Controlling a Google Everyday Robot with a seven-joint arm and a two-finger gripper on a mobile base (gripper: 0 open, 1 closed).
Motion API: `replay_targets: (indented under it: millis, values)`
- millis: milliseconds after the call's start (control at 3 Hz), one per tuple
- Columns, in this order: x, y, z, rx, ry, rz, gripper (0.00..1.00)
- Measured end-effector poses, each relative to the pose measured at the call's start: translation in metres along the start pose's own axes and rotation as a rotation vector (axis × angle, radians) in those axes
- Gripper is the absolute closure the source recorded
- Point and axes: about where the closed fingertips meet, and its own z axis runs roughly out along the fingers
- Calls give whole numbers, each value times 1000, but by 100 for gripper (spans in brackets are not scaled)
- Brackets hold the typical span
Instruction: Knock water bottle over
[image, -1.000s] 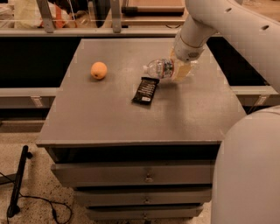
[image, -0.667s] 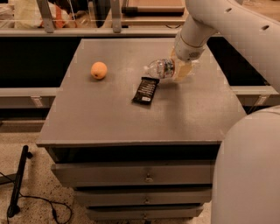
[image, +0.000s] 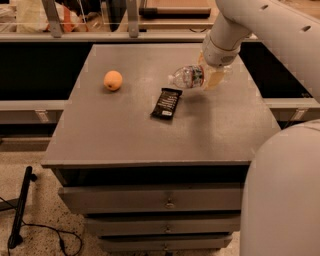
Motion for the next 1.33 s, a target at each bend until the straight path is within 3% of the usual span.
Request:
replay_targets:
  millis: [333, 667, 1000, 1333]
  values:
    - [1, 0, -3, -10, 1, -26, 13]
    - [-2, -2, -3, -24, -8, -46, 0]
    - [-4, -3, -6, -51, -18, -60, 0]
    - [-4, -3, -15, -82, -63, -13, 0]
